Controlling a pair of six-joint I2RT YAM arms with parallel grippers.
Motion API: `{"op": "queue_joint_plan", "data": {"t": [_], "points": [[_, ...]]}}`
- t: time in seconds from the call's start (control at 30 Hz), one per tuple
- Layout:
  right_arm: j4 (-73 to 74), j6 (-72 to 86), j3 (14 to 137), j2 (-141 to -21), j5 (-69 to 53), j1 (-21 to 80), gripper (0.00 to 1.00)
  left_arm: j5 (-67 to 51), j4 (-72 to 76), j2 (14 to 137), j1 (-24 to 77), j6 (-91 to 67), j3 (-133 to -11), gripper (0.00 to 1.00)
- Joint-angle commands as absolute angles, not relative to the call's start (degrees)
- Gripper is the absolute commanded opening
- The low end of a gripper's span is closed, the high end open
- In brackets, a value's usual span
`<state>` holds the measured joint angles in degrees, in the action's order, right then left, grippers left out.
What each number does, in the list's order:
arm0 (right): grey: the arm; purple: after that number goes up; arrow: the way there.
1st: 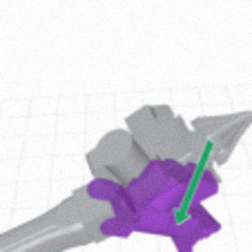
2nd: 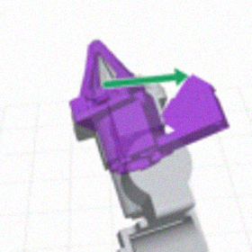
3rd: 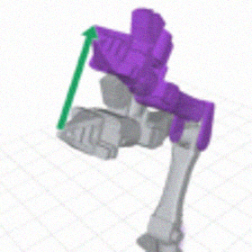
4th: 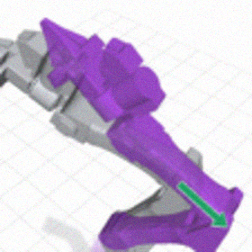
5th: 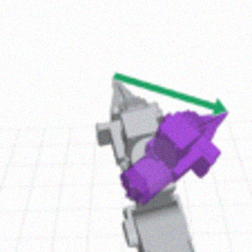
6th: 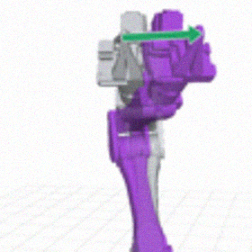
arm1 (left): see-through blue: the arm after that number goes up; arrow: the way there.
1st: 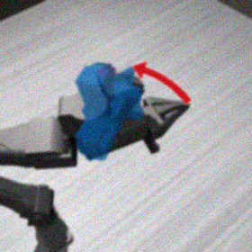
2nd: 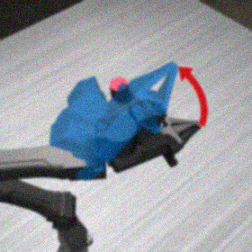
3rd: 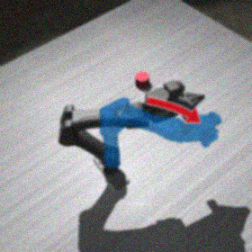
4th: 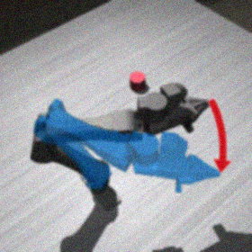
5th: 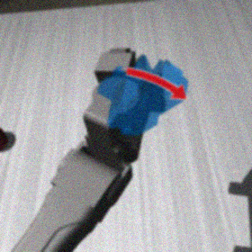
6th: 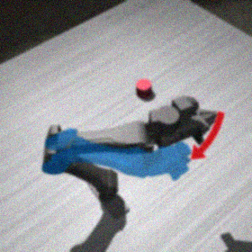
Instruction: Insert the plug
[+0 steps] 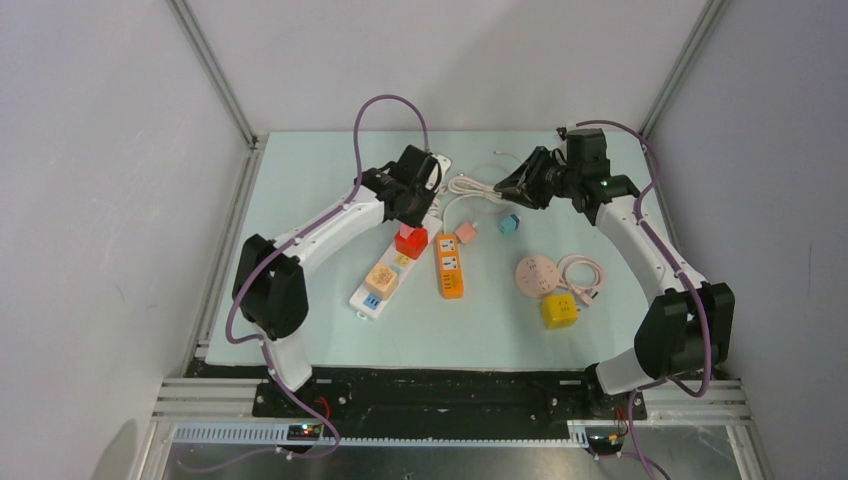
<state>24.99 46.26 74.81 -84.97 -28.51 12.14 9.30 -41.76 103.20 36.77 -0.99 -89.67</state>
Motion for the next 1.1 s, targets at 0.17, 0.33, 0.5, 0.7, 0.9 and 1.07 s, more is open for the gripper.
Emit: {"op": "queue_joint_plan", "data": {"t": [0.17,0.33,0.5,0.7,0.9,1.07], "points": [[23.63,46.14,74.8,-85.43,-29.54,12.06,0.36,6.75,-42.12,101.94,37.06,-0.11,-88.43,0.0],[23.91,46.09,74.79,-85.56,-29.42,12.27,0.36,7.63,-43.76,101.18,37.02,2.91,-88.51,0.0],[23.7,46.18,74.8,-86.02,-29.6,12.52,0.36,4.81,-44.34,102.09,37.04,1.41,-88.87,0.0],[24.49,45.92,74.73,-86.13,-29.18,12.84,0.36,7.08,-46.21,102.72,37.05,-0.68,-89.47,0.0],[24.83,45.67,74.74,-86.21,-28.99,13.1,0.36,8.68,-46.89,103.08,37.09,-0.97,-89.39,0.0],[25.16,45.47,74.73,-86.18,-28.59,13.23,0.36,10.43,-48.45,103.01,37.02,-1.5,-90.62,0.0]]}}
